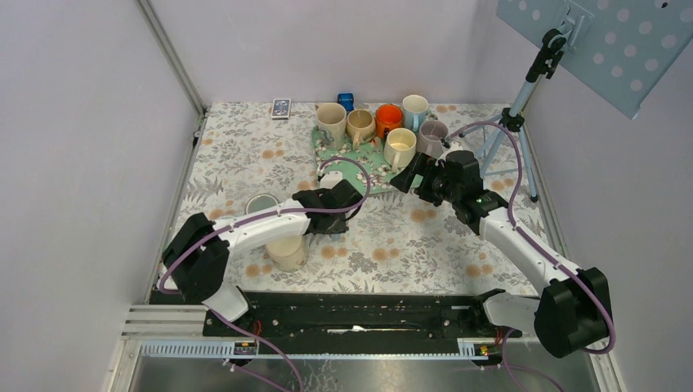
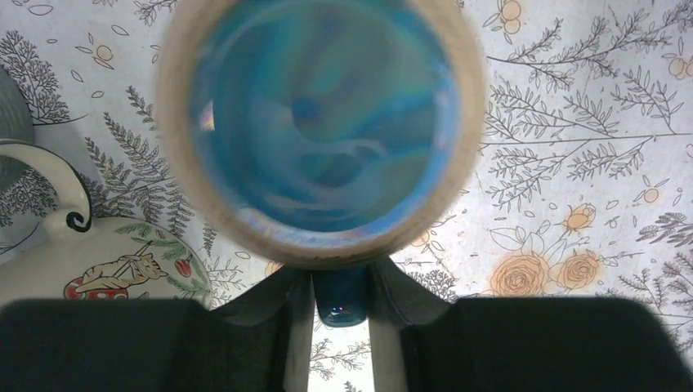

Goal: Turn the mug right side up
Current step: Turn over the cup at the center of the board.

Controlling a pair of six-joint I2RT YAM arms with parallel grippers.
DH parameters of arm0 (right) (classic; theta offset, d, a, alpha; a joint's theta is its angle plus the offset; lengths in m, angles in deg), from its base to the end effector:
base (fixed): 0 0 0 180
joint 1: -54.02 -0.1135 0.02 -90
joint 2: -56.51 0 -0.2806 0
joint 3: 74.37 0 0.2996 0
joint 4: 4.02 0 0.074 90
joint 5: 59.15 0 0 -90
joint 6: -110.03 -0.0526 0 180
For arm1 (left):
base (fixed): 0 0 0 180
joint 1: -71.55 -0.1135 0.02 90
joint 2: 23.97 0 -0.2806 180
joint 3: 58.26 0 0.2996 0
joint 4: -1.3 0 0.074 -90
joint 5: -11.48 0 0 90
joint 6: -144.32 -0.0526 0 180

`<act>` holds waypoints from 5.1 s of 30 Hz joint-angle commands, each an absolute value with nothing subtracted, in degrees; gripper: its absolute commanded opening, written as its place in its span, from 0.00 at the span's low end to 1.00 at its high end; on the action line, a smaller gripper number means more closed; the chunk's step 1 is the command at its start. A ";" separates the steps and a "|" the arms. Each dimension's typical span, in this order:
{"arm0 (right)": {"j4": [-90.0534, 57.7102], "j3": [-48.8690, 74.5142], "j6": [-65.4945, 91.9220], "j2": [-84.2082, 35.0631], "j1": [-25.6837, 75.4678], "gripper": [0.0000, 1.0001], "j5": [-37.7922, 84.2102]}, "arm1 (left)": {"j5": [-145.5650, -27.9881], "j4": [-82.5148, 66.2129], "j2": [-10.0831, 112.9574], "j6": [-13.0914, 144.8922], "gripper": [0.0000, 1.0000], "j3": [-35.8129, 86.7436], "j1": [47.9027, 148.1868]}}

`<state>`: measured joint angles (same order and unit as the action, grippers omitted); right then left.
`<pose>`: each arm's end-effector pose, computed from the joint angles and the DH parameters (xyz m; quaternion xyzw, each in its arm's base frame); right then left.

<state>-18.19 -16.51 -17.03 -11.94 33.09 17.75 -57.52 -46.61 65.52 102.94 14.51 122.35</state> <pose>0.2994 0.1273 0.2670 0.0565 0.8371 0.3436 0.4219 0.2404 -0.2649 0.1967 -0.0218 0.9598 -0.0497 0.2752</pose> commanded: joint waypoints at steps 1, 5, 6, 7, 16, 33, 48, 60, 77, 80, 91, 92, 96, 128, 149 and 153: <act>-16.10 -16.43 -17.21 -12.11 33.22 1.00 17.00 | -56.60 -43.67 64.90 102.10 0.24 14.03 121.87; -16.09 -16.37 -17.08 -12.11 33.20 1.00 16.71 | -56.85 -43.07 64.34 101.33 0.07 13.94 121.90; -16.13 -16.46 -17.06 -12.05 33.19 1.00 16.66 | -56.82 -43.11 64.03 101.19 0.02 13.94 121.87; -16.13 -16.48 -17.06 -12.05 33.19 1.00 16.62 | -56.68 -43.06 63.78 101.10 0.00 13.94 121.89; -16.08 -16.40 -16.96 -11.99 33.25 1.00 15.80 | -56.69 -42.88 59.56 99.01 0.00 14.45 121.78; -12.59 -18.03 -18.81 -10.56 33.19 1.00 12.16 | -64.69 -35.13 51.26 99.94 0.00 12.91 119.42; 1.55 -25.14 -30.40 -8.81 29.60 1.00 -0.78 | -76.05 -16.57 47.69 109.73 0.00 9.55 112.75; 17.26 -30.43 -41.01 -13.28 26.82 1.00 -4.72 | -81.83 -3.68 49.28 118.01 0.00 8.80 110.99; 54.60 -36.59 -66.62 -25.68 26.69 0.87 -4.86 | -88.90 9.88 52.26 128.86 0.00 4.71 109.88; 60.42 -36.74 -70.53 -28.46 26.73 0.79 -4.37 | -89.60 12.17 52.60 130.53 0.00 3.55 109.85; 69.38 -36.96 -76.72 -33.71 26.69 0.58 -2.57 | -91.98 17.17 53.37 134.64 0.00 0.58 109.82; 69.90 -36.86 -77.15 -34.10 26.65 0.56 -2.41 | -92.15 17.48 53.35 134.85 0.00 0.27 109.86; 70.86 -36.24 -77.79 -34.71 26.73 0.49 -2.08 | -92.85 18.92 53.11 135.72 0.00 -1.15 109.78; 43.13 -28.33 -58.99 -24.33 26.09 0.00 -1.46 | -95.31 21.39 52.25 132.26 0.51 -6.41 109.27; 14.05 -17.90 -38.64 -18.84 26.12 0.00 4.94 | -88.35 4.47 45.60 117.57 0.99 -3.42 107.21; 8.43 -14.52 -33.96 -19.69 26.14 0.00 6.57 | -84.95 -2.07 43.21 112.51 0.99 -1.35 107.05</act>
